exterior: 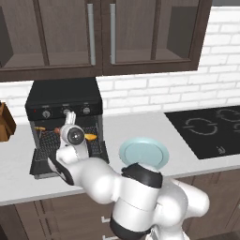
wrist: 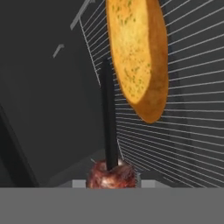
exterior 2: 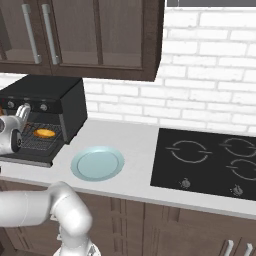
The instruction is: Pick up the kebab skewer and baguette bread, and place them inside the toaster oven. Close the toaster oven door and start by setting the timer.
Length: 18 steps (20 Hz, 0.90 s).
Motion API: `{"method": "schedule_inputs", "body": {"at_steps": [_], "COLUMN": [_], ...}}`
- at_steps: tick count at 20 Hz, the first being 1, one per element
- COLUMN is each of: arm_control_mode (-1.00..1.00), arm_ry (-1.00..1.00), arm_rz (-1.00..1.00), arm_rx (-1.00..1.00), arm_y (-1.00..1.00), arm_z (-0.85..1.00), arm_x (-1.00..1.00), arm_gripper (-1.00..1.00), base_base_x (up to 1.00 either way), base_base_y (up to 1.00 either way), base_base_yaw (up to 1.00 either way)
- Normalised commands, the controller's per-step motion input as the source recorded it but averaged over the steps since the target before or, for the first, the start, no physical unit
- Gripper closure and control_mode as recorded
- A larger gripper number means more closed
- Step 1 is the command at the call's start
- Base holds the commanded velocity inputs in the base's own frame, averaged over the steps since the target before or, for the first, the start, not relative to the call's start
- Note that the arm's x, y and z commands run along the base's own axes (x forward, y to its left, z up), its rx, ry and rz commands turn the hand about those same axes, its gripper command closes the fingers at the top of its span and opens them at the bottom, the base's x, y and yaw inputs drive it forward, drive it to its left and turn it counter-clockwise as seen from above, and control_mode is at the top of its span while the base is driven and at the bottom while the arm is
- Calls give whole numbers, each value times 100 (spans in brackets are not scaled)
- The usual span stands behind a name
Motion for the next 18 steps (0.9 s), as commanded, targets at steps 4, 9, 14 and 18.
{"method": "schedule_inputs", "body": {"at_steps": [4,9,14,18], "arm_control_mode": [-100,-100,-100,-100], "arm_ry": [5,2,0,4], "arm_rz": [0,0,-6,-8], "arm_rx": [0,0,0,0], "arm_y": [0,0,0,-6], "arm_z": [0,0,3,19], "arm_x": [0,0,-13,-21], "arm_gripper": [-100,-100,-100,-100], "base_base_x": [0,0,0,0], "base_base_y": [0,0,0,0], "base_base_yaw": [0,0,0,0]}}
